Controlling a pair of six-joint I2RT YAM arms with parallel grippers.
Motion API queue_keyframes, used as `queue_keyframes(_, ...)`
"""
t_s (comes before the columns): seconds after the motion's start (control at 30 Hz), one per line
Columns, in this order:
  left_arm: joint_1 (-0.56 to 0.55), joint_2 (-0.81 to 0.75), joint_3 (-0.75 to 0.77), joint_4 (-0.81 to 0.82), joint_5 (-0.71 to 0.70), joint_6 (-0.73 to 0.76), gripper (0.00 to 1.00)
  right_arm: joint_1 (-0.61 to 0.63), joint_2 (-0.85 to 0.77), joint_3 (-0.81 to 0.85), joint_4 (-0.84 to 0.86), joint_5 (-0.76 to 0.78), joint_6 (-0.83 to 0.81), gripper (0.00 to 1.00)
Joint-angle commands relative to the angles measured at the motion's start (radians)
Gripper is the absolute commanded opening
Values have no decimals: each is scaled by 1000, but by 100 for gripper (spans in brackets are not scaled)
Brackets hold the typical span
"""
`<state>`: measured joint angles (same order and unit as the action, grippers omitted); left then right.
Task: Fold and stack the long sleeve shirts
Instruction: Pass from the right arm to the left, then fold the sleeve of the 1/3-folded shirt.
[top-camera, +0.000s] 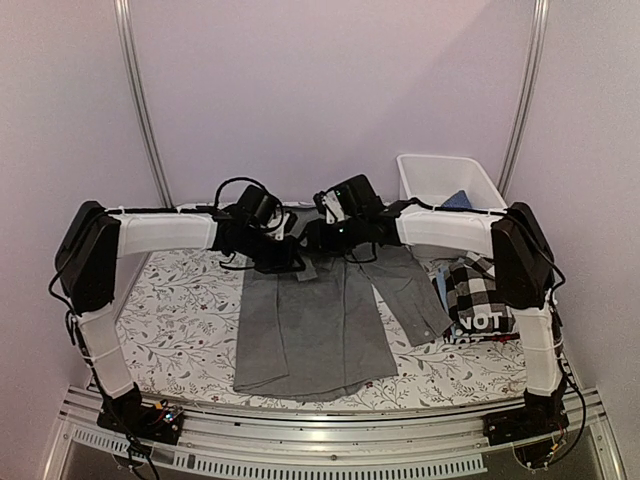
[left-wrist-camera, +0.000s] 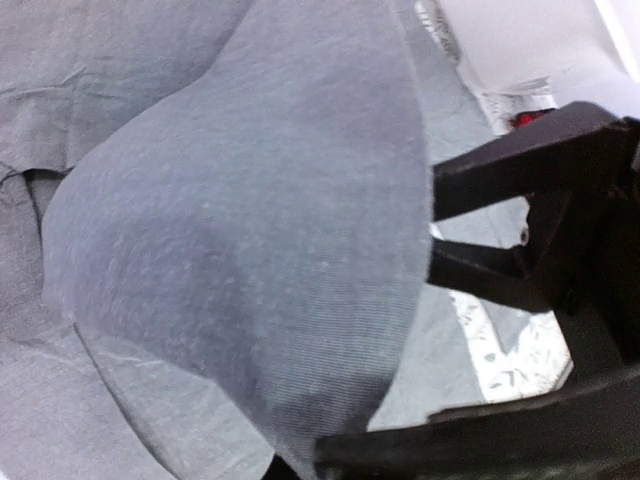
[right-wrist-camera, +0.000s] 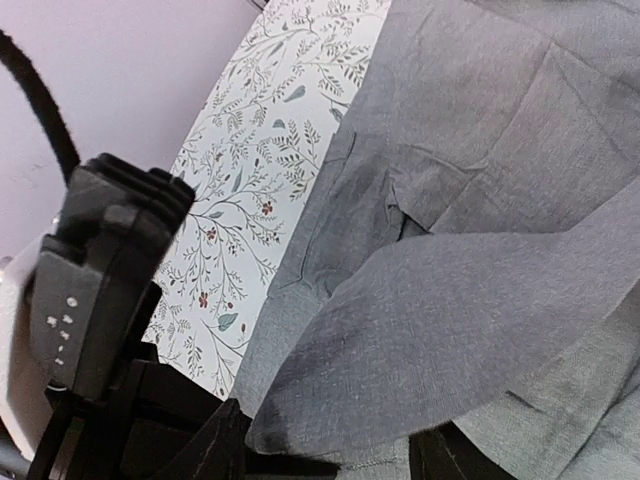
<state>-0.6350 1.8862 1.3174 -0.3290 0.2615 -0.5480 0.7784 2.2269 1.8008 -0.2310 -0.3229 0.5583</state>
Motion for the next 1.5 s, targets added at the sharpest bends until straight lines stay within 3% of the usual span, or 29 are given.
queue_keyframes(0.0,16,-69,57,-41,206,-37,0,1,-158,-65,9,176,-75,55)
queue_keyframes(0.13,56,-100,63,37,401,-149,0,-10,-242,-142,8,249,-93,56)
queue_keyframes(0.27,104,-173,12,137,464,-280,0,-19,-304,-227,9,295,-98,57)
queue_keyframes(0.57,232,-437,-449,527,464,-661,0,-6,-340,-349,30,240,-81,57)
queue_keyframes(0.83,275,-470,-643,613,494,-729,0,99,-254,-349,129,142,-109,58)
queue_keyframes(1.2,294,-485,-638,626,525,-755,0,181,-260,-556,499,65,-189,59)
queue_keyframes(1.47,298,-480,-618,630,550,-764,0,179,-162,-515,591,66,-185,64)
